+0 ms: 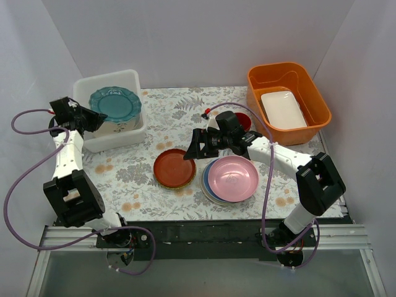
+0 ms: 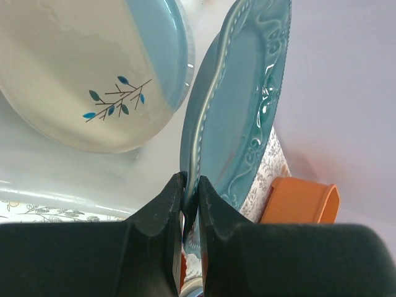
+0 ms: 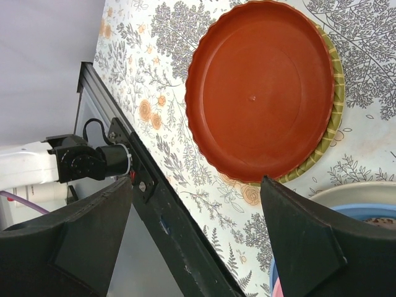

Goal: Place the plates into the plastic bin on the countertop
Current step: Place the plate in the plastic bin.

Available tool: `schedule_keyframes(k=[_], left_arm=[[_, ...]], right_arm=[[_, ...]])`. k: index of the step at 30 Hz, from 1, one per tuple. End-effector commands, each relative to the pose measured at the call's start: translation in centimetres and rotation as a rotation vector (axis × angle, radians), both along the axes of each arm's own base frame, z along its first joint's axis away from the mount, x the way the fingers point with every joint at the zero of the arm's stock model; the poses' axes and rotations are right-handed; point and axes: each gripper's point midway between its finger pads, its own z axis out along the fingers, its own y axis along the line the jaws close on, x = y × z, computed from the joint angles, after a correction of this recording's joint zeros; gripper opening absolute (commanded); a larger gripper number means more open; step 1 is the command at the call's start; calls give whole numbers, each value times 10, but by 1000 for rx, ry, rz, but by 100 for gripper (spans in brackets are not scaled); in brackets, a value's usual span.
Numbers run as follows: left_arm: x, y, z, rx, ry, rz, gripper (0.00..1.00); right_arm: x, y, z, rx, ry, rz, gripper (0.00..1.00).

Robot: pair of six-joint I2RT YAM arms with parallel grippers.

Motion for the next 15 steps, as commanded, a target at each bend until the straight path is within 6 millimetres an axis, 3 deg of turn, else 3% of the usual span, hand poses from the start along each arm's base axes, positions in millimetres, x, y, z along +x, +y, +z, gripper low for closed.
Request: schedule_keyframes(k=[1, 15], left_arm=[[21, 5, 63, 28, -203, -9, 0], [20, 19, 31, 38, -125, 65, 0]], right_arm=[[0, -1, 13, 11, -45, 31, 92], [7, 8, 14, 36, -24, 36, 91]])
